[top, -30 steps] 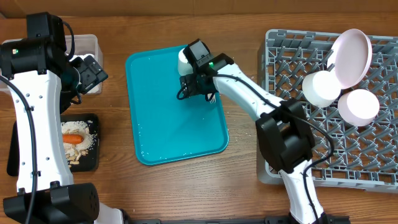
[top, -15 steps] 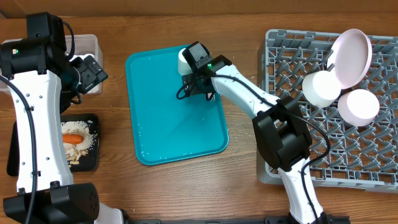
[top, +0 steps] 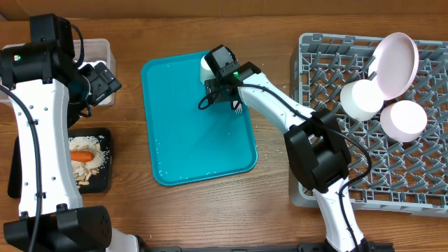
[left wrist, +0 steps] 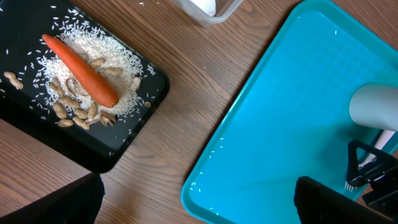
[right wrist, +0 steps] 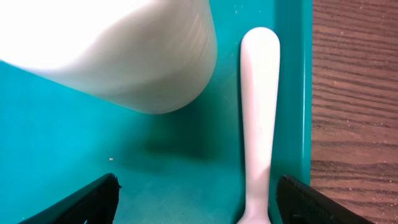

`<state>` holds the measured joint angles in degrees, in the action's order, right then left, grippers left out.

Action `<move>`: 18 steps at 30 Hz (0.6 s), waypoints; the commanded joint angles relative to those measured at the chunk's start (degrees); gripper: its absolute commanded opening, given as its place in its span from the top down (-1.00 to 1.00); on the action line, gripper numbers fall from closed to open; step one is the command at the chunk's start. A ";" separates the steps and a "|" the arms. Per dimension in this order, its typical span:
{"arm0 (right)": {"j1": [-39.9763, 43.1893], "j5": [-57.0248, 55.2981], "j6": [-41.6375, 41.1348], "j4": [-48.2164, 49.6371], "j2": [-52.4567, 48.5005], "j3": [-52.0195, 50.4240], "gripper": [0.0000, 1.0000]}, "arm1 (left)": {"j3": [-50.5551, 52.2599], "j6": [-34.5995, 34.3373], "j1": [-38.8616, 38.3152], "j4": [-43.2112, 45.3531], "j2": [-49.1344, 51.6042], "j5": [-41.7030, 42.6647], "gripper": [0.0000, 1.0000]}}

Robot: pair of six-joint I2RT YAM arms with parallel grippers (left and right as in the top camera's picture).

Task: Sort waste into correct bins and load items into the dishwasher rack
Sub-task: 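Move the right gripper left to the white fork on the teal tray, then close the right gripper around the white fork handle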

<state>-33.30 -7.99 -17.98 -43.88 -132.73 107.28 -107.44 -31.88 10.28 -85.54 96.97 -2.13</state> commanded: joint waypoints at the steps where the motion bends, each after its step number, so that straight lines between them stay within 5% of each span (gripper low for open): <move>1: 0.31 -1.01 -0.31 0.55 -0.52 -0.09 -0.68 | -0.50 -1.11 0.28 0.09 -0.13 0.24 -1.00; 18: -0.09 -0.87 -0.31 0.02 -3.17 -0.09 -0.67 | -0.50 -1.11 0.28 0.09 -0.13 0.26 -1.00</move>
<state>-33.43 -8.27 -18.00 -43.13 -135.20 107.24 -107.44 -31.90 10.28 -85.56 96.97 -2.11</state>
